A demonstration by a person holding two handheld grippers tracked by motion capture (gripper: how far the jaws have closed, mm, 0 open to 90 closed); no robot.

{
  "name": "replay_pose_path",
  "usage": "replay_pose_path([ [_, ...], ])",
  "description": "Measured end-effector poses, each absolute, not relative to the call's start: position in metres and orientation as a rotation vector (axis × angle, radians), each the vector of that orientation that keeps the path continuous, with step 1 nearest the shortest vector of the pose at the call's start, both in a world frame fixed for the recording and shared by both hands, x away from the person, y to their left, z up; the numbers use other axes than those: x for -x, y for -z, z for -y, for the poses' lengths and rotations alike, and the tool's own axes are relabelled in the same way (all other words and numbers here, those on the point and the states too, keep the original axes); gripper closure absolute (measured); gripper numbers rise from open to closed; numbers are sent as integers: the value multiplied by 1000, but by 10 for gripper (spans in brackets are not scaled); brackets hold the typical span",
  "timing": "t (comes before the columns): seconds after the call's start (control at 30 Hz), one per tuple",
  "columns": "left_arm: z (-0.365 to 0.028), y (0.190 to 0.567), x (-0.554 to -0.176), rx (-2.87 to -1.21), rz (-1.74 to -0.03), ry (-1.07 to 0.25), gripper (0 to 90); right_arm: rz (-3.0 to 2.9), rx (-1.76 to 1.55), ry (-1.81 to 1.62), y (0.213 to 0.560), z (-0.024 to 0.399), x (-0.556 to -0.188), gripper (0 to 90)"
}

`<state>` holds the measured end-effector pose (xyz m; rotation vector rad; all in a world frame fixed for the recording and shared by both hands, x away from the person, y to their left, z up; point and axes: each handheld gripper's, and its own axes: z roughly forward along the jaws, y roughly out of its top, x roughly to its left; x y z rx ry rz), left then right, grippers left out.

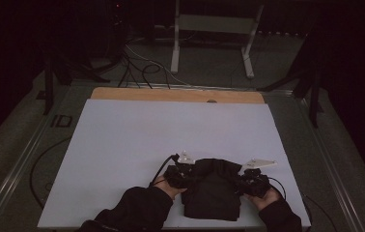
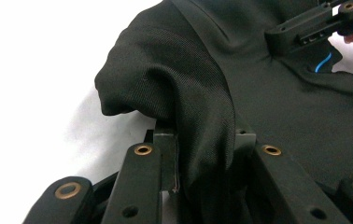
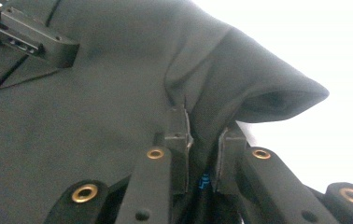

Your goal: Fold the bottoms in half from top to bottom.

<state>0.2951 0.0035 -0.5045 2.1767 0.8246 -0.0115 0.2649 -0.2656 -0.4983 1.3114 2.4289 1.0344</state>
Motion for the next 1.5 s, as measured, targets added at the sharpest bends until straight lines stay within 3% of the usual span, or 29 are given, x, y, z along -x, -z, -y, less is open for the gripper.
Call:
replay_pose_path([
  [0.57,-21,481,-297,-2149,-796,-20,736,-2385,-1260,-1103,481,257,-268,792],
  [1.5,-78,438,-321,-2055,-815,-134,737,-2340,-1067,-1171,436,192,-314,793],
])
